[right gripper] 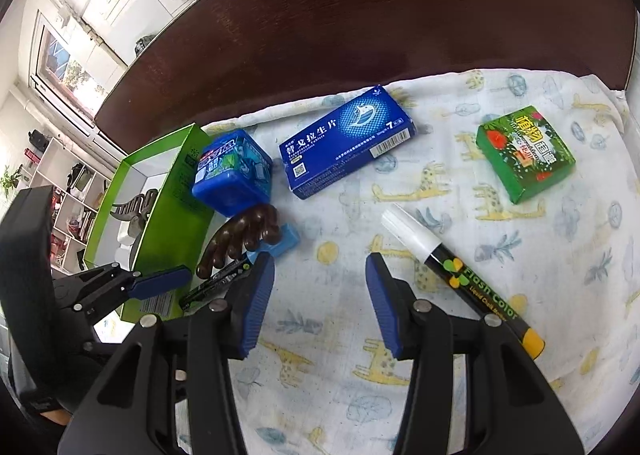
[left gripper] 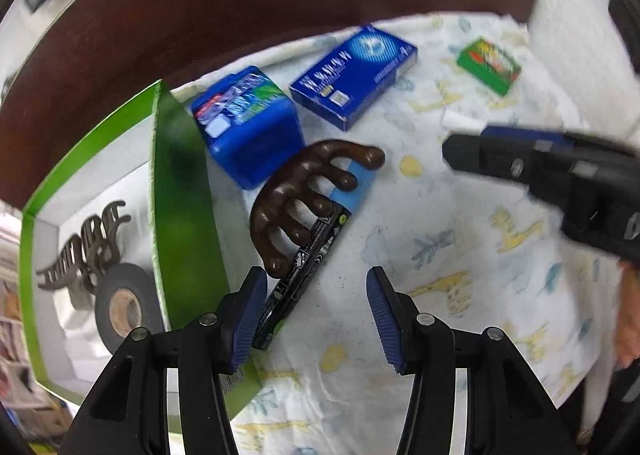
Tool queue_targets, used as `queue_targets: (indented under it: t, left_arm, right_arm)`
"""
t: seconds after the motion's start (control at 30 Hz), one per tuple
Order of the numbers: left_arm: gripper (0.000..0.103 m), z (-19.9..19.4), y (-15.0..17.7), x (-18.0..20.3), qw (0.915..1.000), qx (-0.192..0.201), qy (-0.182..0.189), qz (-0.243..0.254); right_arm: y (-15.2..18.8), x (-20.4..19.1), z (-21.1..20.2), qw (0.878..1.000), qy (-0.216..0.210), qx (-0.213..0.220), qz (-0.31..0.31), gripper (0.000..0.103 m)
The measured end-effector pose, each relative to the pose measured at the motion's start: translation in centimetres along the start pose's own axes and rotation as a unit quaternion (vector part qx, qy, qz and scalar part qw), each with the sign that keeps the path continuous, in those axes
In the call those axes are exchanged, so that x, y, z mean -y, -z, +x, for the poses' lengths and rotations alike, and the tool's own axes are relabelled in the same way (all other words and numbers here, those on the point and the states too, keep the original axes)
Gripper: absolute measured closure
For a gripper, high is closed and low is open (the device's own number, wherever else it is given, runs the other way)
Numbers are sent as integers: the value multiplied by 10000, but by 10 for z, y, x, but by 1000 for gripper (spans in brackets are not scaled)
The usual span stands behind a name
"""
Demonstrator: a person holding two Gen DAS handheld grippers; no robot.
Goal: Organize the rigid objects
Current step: 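Move the right tool to the Flash Color marker and grasp it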
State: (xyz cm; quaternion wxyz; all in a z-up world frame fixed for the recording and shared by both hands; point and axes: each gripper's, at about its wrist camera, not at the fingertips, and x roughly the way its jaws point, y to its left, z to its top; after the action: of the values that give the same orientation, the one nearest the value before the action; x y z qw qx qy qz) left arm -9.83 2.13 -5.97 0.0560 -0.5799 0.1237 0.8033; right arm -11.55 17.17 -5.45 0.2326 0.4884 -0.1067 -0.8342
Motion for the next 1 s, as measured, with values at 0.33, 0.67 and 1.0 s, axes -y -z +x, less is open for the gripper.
queue_targets:
  t: [0.33, 0.67, 1.0]
  left_arm:
    - [42, 6, -2, 15, 9933, -561, 986, 219]
    - [75, 13, -4, 13, 9939, -583, 920, -166]
    - [88, 12, -4, 2, 9916, -407, 1143, -455]
  right_arm:
    - [1, 35, 2, 9867, 1453, -320, -649, 55]
    - [17, 42, -1, 9840, 1520, -508, -781, 88]
    - [33, 42, -16, 9939, 979, -490, -145, 88]
